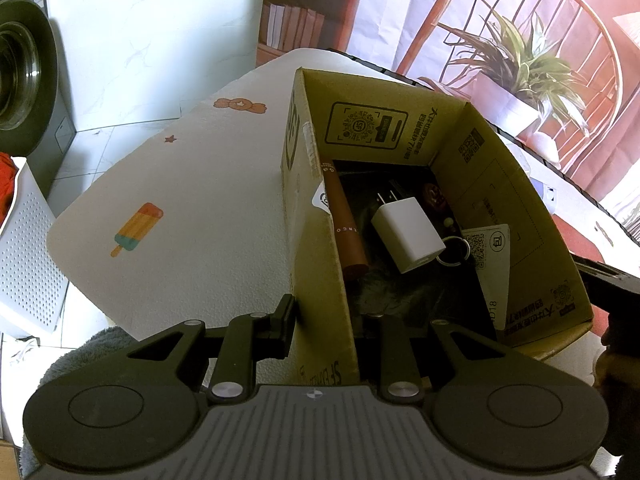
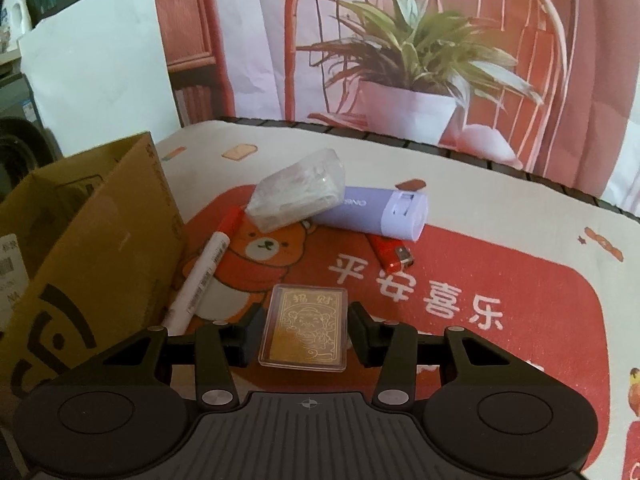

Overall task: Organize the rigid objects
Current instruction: 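Lift the gold card case, carry it over the box and release it inside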

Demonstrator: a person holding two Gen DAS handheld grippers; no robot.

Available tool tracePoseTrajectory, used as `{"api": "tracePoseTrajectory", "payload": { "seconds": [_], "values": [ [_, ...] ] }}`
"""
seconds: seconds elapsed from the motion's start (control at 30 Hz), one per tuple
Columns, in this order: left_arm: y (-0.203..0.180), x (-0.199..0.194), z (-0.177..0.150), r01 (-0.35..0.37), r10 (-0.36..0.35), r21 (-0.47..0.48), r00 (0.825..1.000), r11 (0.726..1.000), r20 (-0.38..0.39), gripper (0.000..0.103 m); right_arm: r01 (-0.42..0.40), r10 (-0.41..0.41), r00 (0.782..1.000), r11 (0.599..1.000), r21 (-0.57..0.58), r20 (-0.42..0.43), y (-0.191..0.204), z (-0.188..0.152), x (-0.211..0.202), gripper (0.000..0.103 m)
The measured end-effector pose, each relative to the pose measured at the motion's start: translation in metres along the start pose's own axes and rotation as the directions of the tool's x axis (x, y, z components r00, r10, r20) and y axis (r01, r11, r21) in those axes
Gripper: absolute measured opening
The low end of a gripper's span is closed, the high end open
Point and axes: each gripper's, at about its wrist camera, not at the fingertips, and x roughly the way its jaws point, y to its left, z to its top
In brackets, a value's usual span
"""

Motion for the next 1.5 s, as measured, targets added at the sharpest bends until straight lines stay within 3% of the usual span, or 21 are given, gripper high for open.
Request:
{"api": "tracePoseTrajectory", "payload": {
  "seconds": [0.4, 0.77, 0.97, 1.2, 1.5],
  "values": [
    [0.0, 0.0, 0.0, 0.0, 0.0, 0.0, 1.0, 1.0, 0.0, 0.025, -0.058, 0.061, 0.994, 0.998, -0.034, 0.091, 0.015, 0.02, -0.034, 0.042],
    [0.0, 0.0, 0.0, 0.0, 0.0, 0.001, 1.0, 1.0, 0.001, 0.025, -0.155, 0.187, 0.963, 0.973, -0.168, 0.195, 0.057, 0.048, -0.078, 0.042],
    [0.0, 0.0, 0.0, 0.0, 0.0, 0.001, 1.0, 1.0, 0.002, 0.025, -0.22, 0.258, 0.952, 0.951, -0.218, 0.166, 0.079, 0.047, -0.086, 0.042],
    [0.0, 0.0, 0.0, -0.001, 0.001, 0.001, 1.0, 1.0, 0.001, 0.025, -0.304, 0.335, 0.939, 0.914, -0.267, 0.075, 0.105, 0.031, -0.083, 0.042],
    [0.0, 0.0, 0.0, -0.001, 0.001, 0.001, 1.0, 1.0, 0.002, 0.025, -0.359, 0.373, 0.928, 0.89, -0.281, -0.004, 0.12, 0.02, -0.078, 0.042]
  ]
}}
